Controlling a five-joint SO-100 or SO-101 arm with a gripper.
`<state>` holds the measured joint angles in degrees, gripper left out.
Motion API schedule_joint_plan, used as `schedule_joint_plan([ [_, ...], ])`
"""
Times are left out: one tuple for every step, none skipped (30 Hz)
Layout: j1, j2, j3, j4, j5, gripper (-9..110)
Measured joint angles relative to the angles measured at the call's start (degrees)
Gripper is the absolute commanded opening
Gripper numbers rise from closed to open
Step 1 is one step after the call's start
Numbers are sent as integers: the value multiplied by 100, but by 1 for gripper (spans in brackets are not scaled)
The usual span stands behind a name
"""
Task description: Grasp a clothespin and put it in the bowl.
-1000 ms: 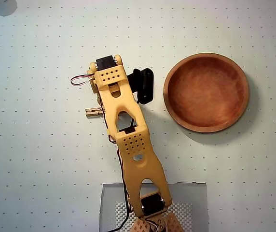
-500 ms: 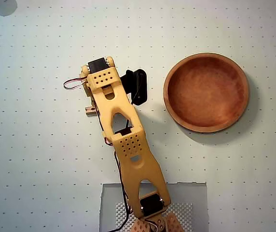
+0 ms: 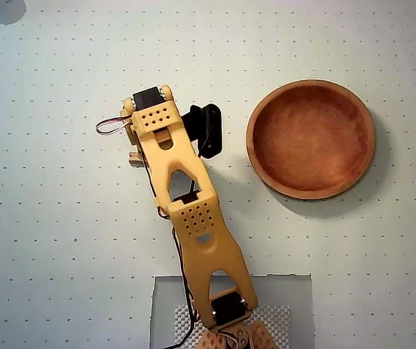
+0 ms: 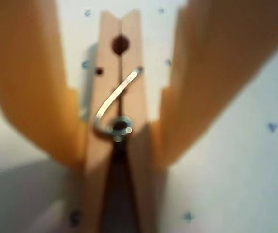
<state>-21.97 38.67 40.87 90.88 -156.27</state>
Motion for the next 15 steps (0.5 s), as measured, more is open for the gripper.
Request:
schedule_joint_plan([
  [26,18,9,0,0,-3],
  [44,70,35,-26,0,-3],
  [62,211,141,-26,0,-3],
  [70,431,272,-26,0,-3],
  [70,580,369,-26,0,-3],
  [70,747,492,-26,0,-3],
  [70,923,642,-26,0,-3],
  [62,1116,782,-26,0,-3],
  [62,1433,984,-26,0,-3],
  [62,1582,1055,-26,0,-3],
  [62,1740,1134,-26,0,-3],
  [62,1942,1257,-26,0,-3],
  [62,2215,1424,-26,0,-3],
  [62,2399,1512,-26,0,-3],
  [62,2654,1644,-26,0,-3],
])
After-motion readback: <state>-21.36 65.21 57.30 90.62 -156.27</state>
